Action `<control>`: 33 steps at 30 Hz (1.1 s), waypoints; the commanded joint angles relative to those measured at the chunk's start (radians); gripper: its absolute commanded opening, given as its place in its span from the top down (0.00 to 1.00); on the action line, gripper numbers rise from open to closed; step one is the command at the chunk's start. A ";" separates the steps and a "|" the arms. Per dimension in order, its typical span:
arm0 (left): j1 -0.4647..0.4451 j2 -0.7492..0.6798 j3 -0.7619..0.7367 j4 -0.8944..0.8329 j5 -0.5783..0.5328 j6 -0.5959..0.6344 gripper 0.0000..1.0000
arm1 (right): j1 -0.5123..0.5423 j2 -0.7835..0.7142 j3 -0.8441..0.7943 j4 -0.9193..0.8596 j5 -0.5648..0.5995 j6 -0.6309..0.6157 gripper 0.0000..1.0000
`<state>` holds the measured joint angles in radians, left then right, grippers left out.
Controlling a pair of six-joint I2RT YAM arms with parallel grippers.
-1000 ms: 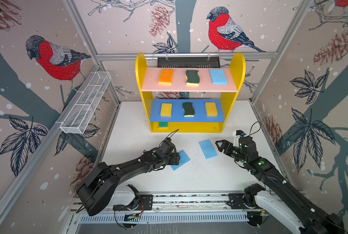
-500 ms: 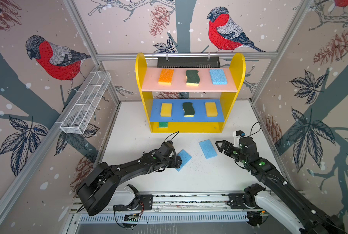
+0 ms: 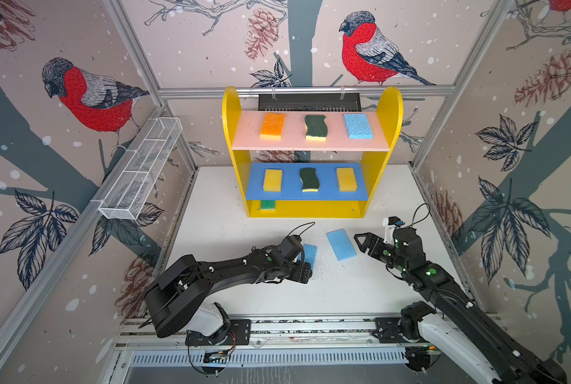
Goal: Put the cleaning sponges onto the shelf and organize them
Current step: 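Align the left gripper with the blue sponge's short end and close on it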
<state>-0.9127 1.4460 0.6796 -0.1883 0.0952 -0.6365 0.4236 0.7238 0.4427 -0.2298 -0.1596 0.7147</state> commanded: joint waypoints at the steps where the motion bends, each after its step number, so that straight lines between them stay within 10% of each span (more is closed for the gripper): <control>1: -0.017 -0.009 0.034 -0.099 -0.157 -0.051 0.10 | 0.000 -0.008 0.004 -0.014 0.006 0.003 0.12; 33: -0.210 0.201 0.137 -0.159 -0.321 -0.134 0.07 | -0.003 -0.031 0.005 -0.046 0.032 -0.035 0.11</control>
<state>-1.1130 1.6363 0.8177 -0.2741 -0.2588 -0.7528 0.4206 0.6971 0.4500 -0.2680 -0.1425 0.7029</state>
